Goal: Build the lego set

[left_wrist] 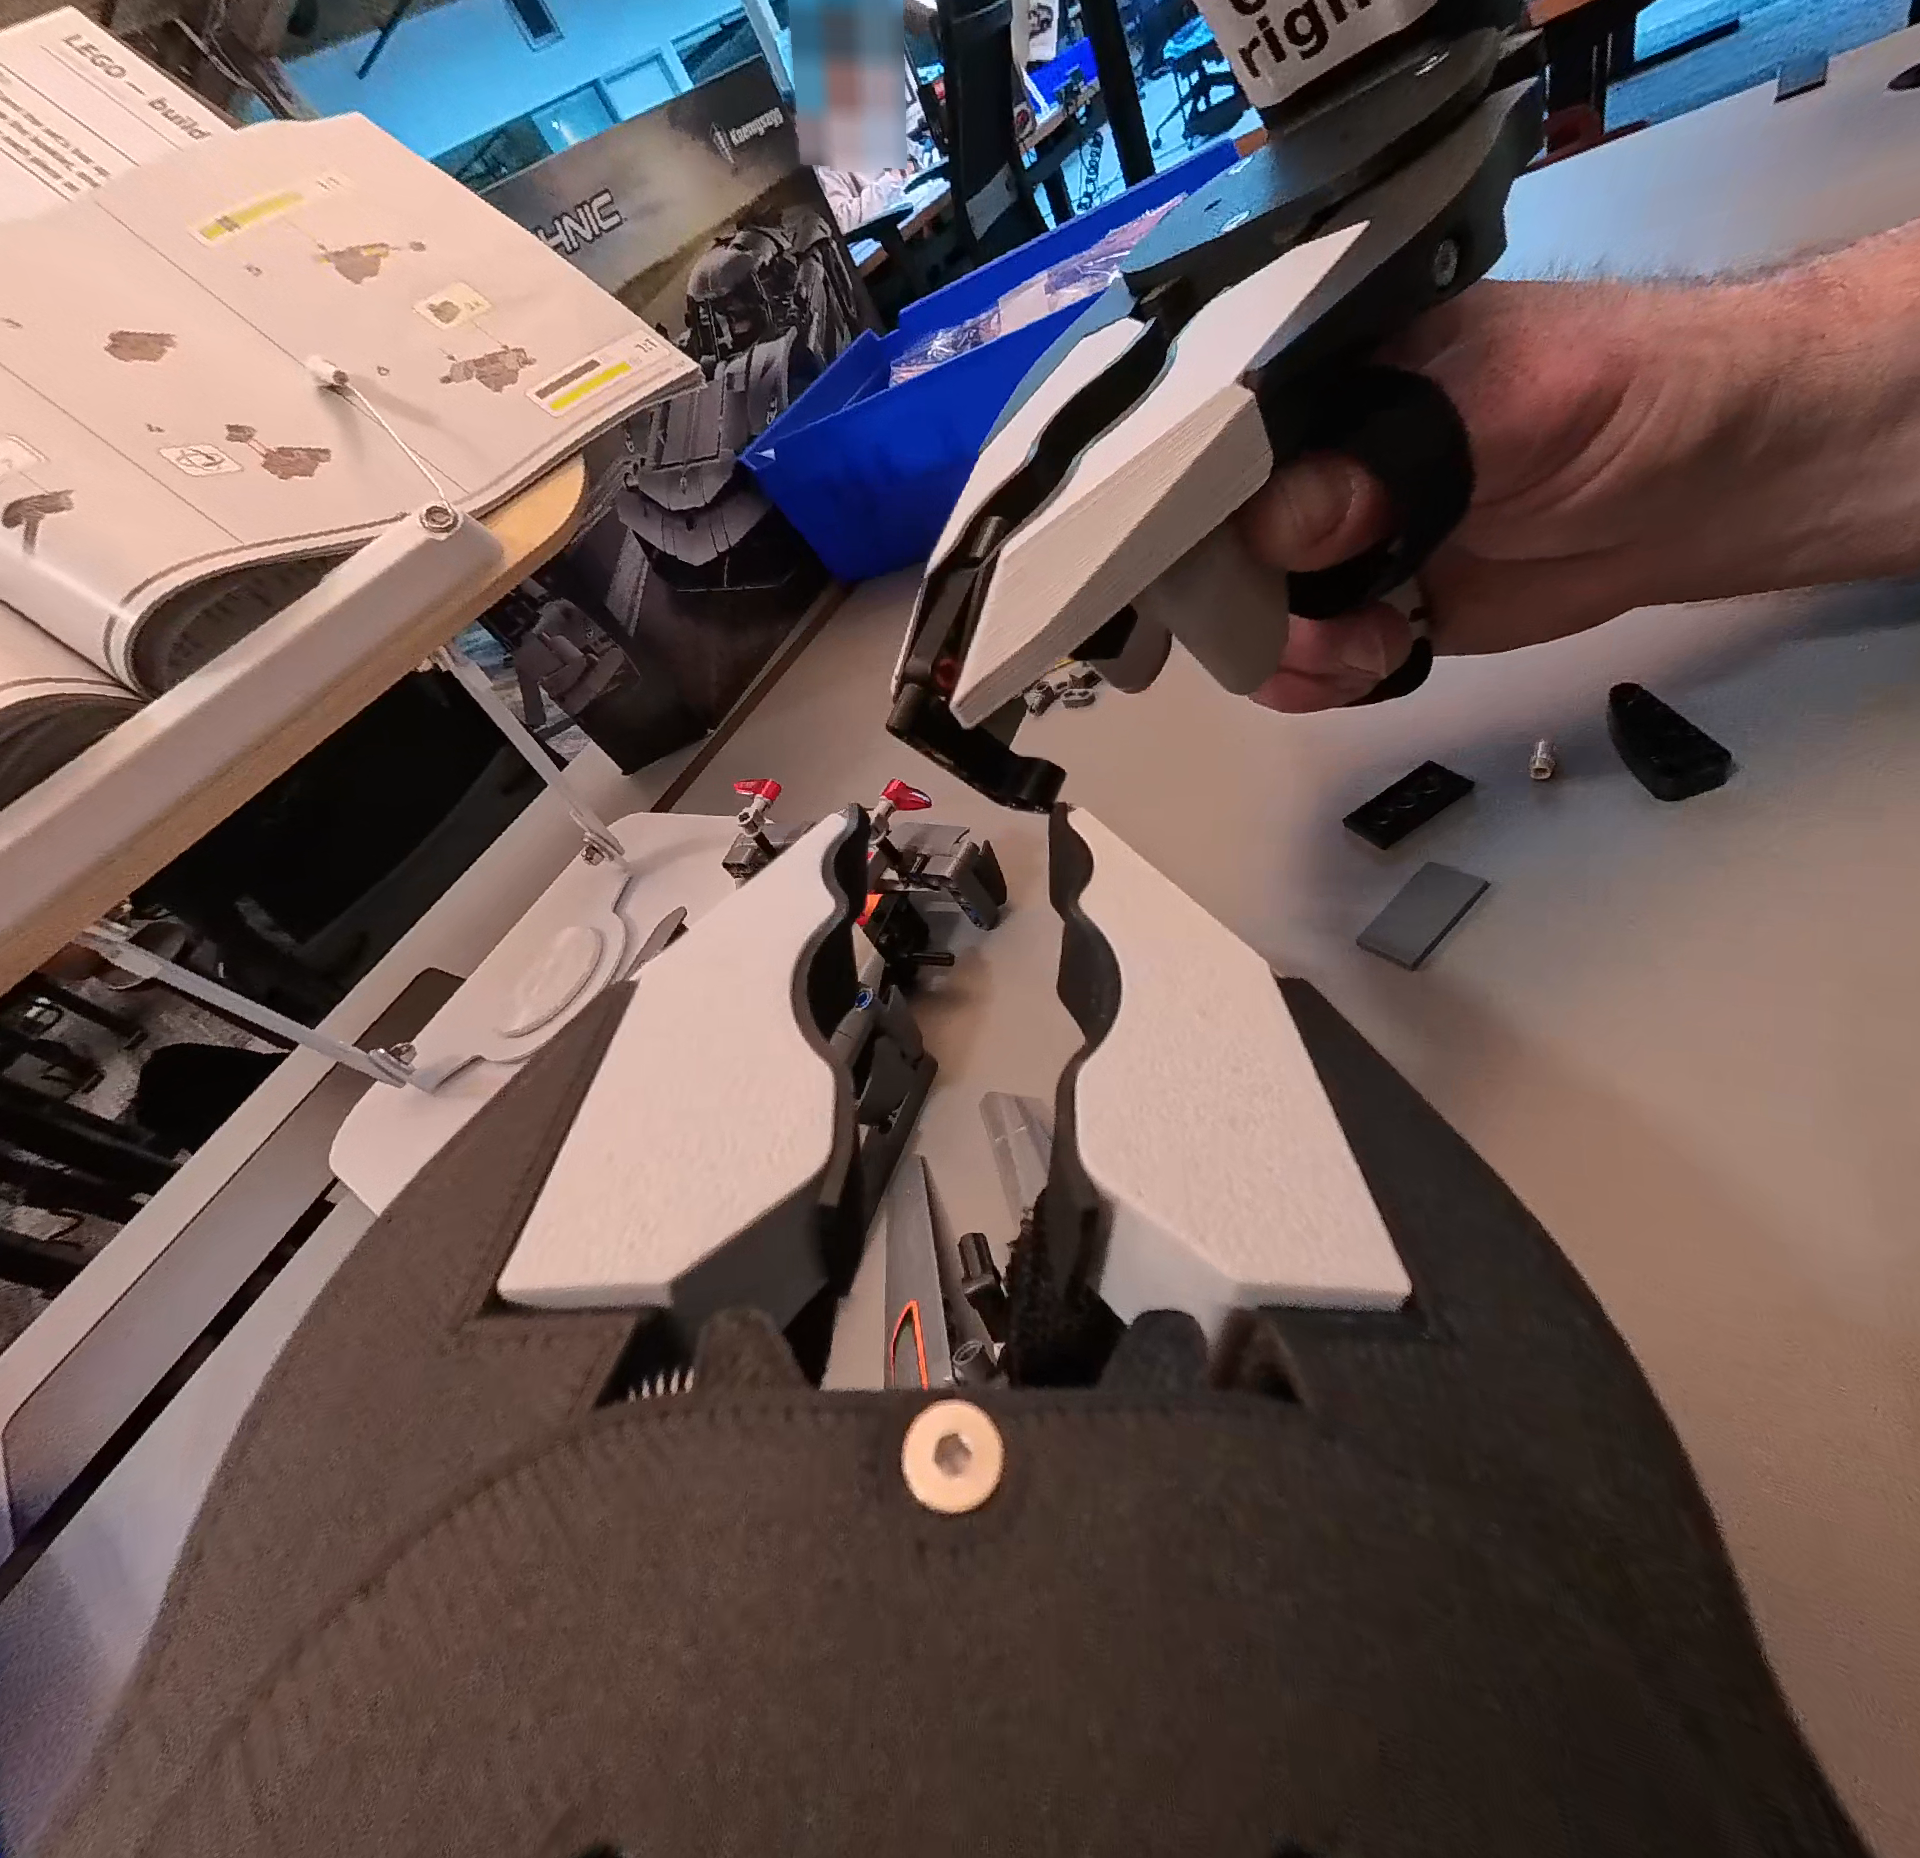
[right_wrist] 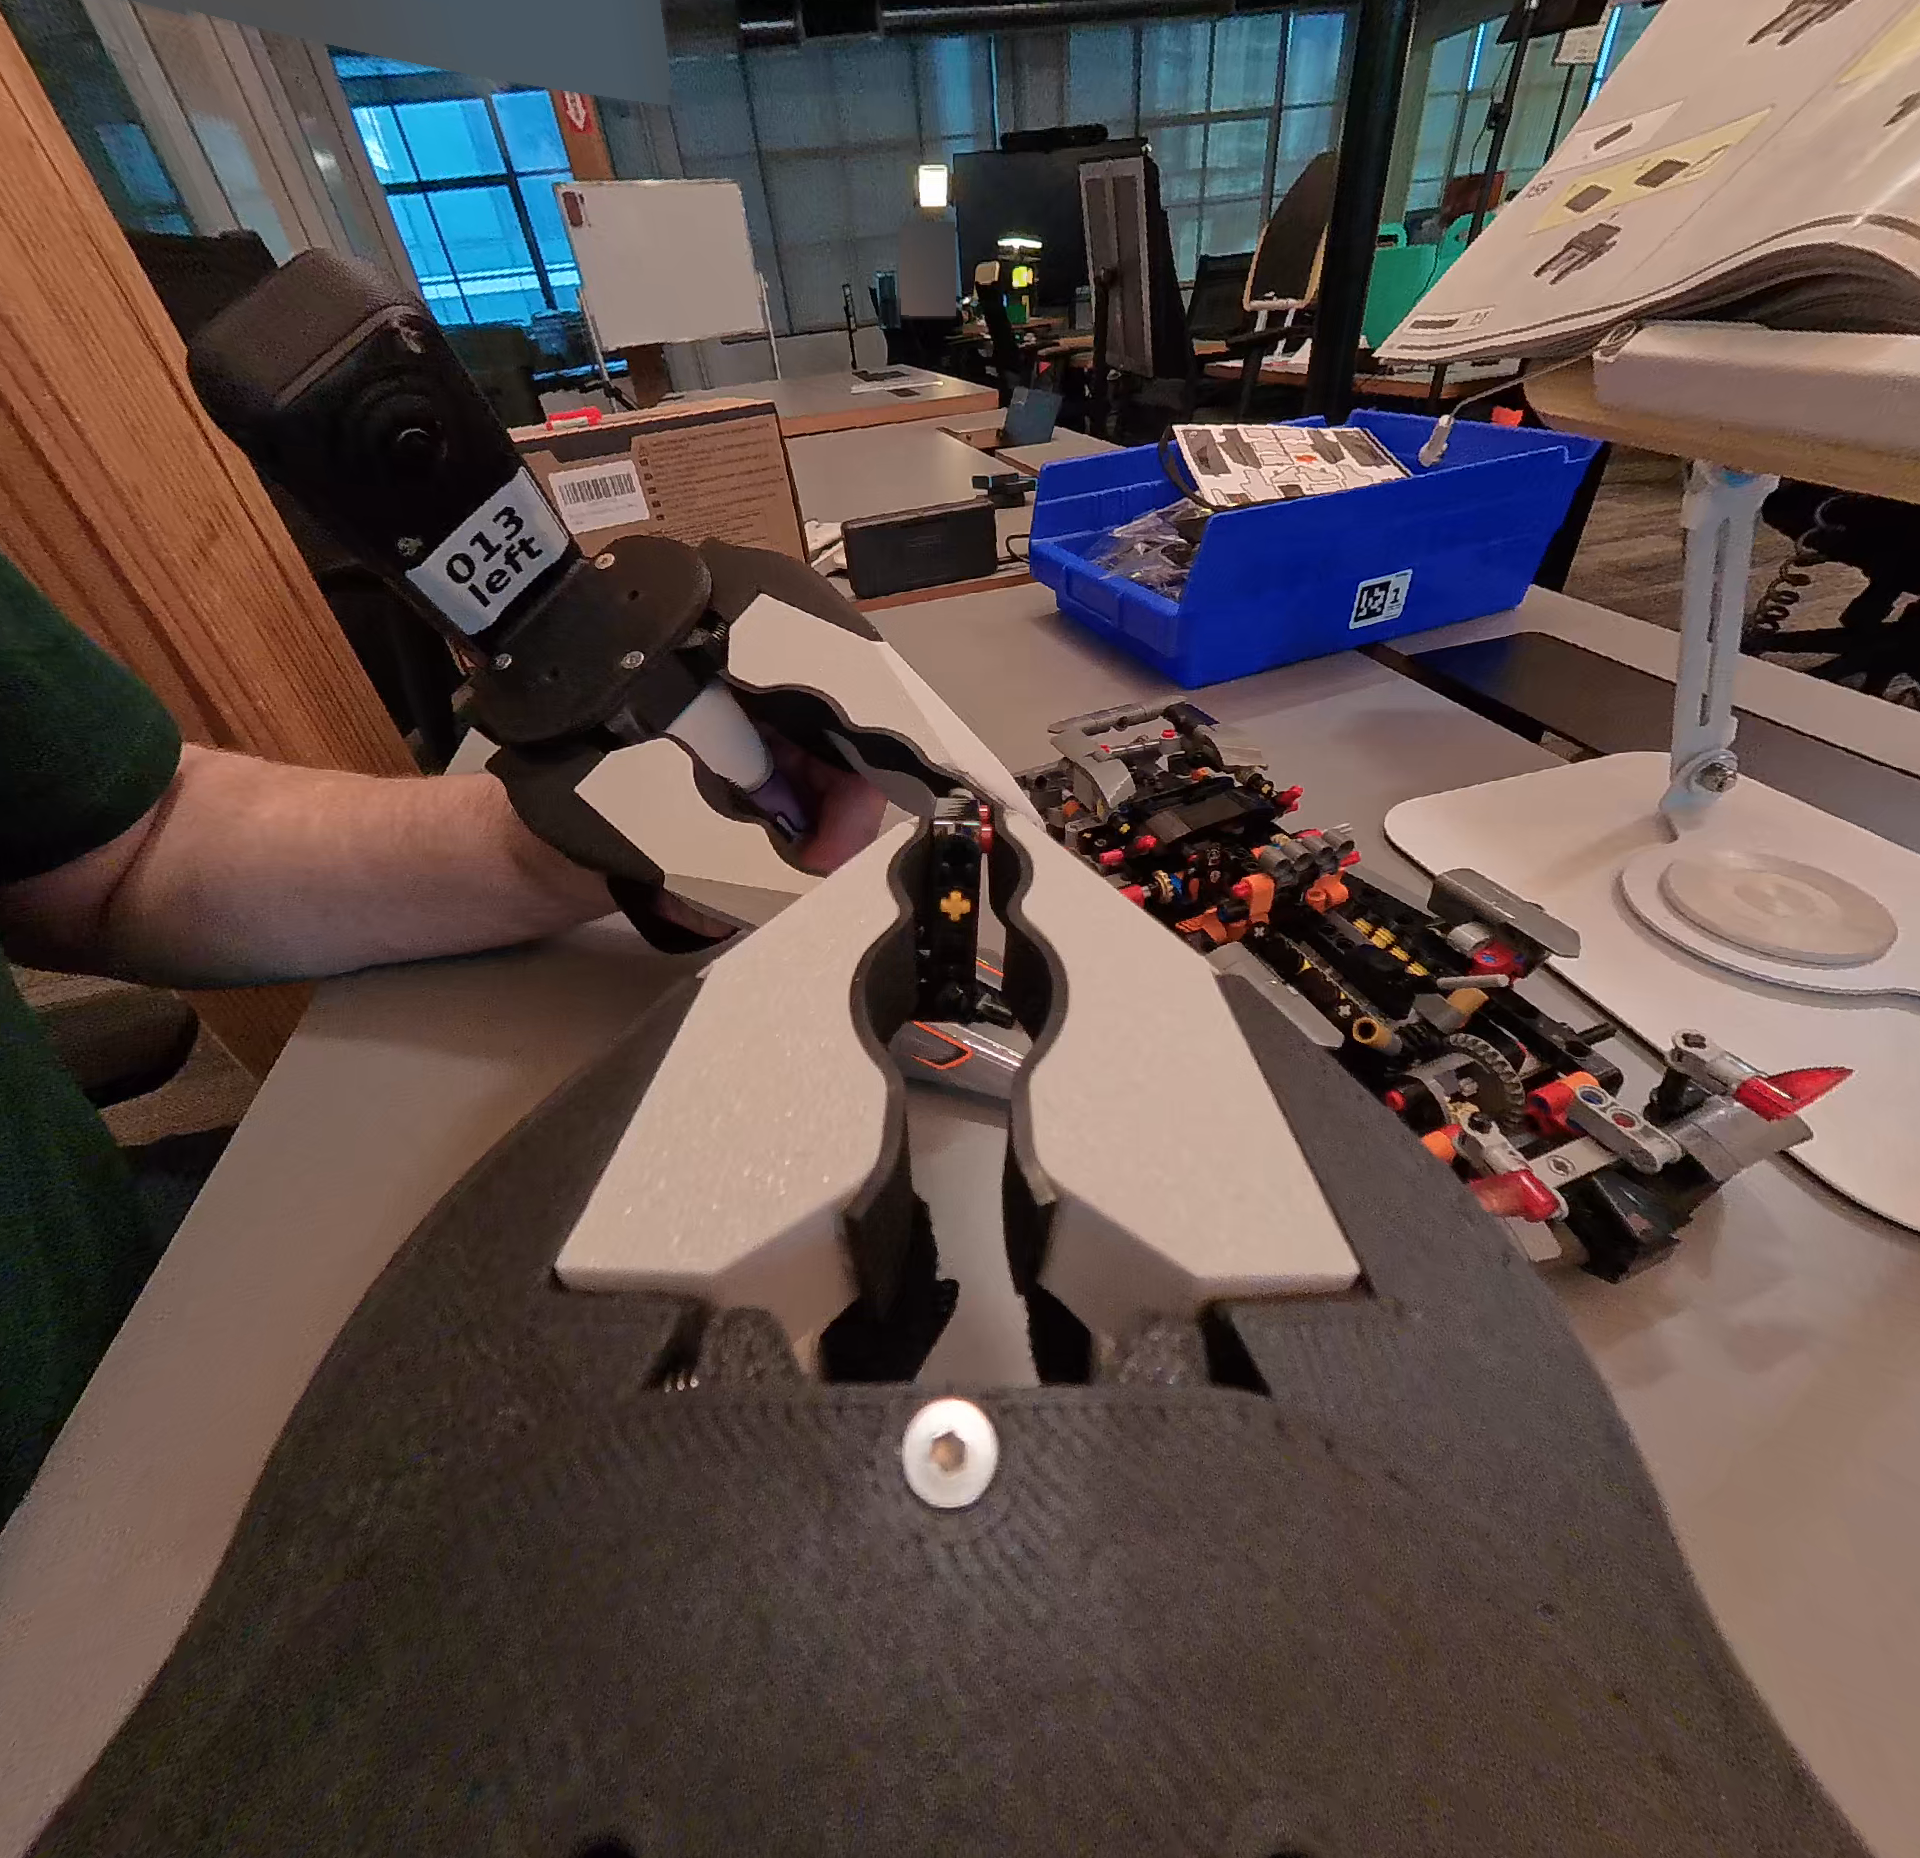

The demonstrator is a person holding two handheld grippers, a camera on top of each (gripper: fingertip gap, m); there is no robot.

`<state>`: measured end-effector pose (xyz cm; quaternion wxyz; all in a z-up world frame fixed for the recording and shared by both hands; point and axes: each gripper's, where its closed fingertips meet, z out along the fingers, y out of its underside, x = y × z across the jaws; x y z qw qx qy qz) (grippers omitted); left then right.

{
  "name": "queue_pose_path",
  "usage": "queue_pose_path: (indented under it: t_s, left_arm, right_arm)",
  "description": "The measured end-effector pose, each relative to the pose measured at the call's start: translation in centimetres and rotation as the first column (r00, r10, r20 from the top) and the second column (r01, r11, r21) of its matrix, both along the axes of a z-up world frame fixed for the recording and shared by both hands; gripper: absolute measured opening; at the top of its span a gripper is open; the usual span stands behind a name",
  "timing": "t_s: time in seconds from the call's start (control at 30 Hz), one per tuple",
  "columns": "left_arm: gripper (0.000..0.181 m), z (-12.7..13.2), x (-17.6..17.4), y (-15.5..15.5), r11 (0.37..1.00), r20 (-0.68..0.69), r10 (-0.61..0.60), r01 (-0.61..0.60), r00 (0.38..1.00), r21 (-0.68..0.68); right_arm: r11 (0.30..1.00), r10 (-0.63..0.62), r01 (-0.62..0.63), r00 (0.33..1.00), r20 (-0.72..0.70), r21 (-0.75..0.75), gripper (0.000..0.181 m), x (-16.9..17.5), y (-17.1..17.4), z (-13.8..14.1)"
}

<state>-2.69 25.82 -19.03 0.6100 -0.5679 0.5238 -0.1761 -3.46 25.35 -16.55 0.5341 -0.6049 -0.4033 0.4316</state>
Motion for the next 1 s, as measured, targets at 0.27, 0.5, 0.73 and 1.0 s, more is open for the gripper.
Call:
queue_pose_path:
  t_s: [0.27,0.5,0.73,1.0]
  left_arm:
    - [0.032,0.0,0.01,0.07,1.0,0.01,-0.003,0.003,1.0,-0.014]
    - [0.031,-0.08,-0.05,0.15,1.0,0.002,-0.003,0.003,1.0,-0.008]
    - [0.031,-0.33,0.05,0.12,1.0,-0.01,-0.006,0.006,1.0,-0.004]
    - [0.031,-0.14,-0.08,0.15,1.0,-0.002,-0.006,0.006,1.0,-0.002]
  right_arm:
    - [0.999,0.018,-0.019,0.999,-0.035,-0.033,0.008,0.15,0.09,0.02]
    - [0.999,0.026,-0.027,0.999,-0.033,-0.028,0.008,0.2,0.05,-0.07]
    - [0.999,0.024,-0.025,0.999,-0.024,-0.026,0.007,0.22,0.09,-0.19]
    - [1.0,0.016,-0.016,1.0,-0.015,-0.006,0.007,0.37,0.11,0.0]
